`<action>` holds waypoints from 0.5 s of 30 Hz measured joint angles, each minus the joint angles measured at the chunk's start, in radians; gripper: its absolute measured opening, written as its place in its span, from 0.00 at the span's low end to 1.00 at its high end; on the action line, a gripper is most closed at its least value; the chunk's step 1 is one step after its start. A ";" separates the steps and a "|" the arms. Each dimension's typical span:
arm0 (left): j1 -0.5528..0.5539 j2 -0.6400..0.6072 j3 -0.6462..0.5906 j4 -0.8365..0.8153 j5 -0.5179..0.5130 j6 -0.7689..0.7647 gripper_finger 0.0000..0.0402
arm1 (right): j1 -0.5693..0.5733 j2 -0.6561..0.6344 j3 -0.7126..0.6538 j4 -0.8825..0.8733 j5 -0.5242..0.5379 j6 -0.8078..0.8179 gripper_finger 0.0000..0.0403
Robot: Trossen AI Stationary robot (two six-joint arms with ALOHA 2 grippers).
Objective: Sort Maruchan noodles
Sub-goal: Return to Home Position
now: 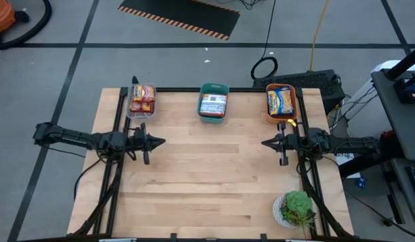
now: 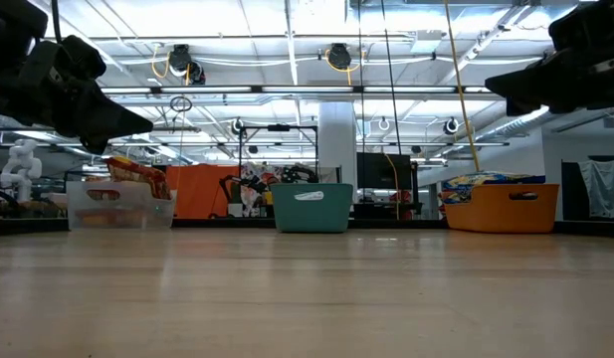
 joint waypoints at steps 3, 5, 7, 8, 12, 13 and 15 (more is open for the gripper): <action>0.000 0.000 0.000 0.000 -0.001 0.004 0.01 | -0.004 0.001 0.000 0.000 0.000 0.018 0.00; 0.000 -0.002 0.000 0.000 -0.003 0.009 0.01 | -0.004 0.001 0.000 0.000 0.000 0.027 0.00; 0.000 -0.013 0.000 0.001 -0.001 0.017 0.01 | -0.004 0.001 0.000 0.000 0.000 0.027 0.00; 0.000 -0.019 0.000 0.002 0.010 0.026 0.01 | -0.004 0.001 0.000 0.000 0.000 0.027 0.00; 0.000 -0.051 0.000 0.003 0.113 0.097 0.01 | -0.004 0.001 0.000 0.003 0.001 0.027 0.00; 0.000 -0.058 0.000 0.003 0.131 0.117 0.01 | -0.004 0.001 0.000 0.008 0.002 0.027 0.00; 0.000 -0.073 0.000 -0.001 0.152 0.160 0.01 | -0.004 0.001 0.000 0.013 0.003 0.027 0.00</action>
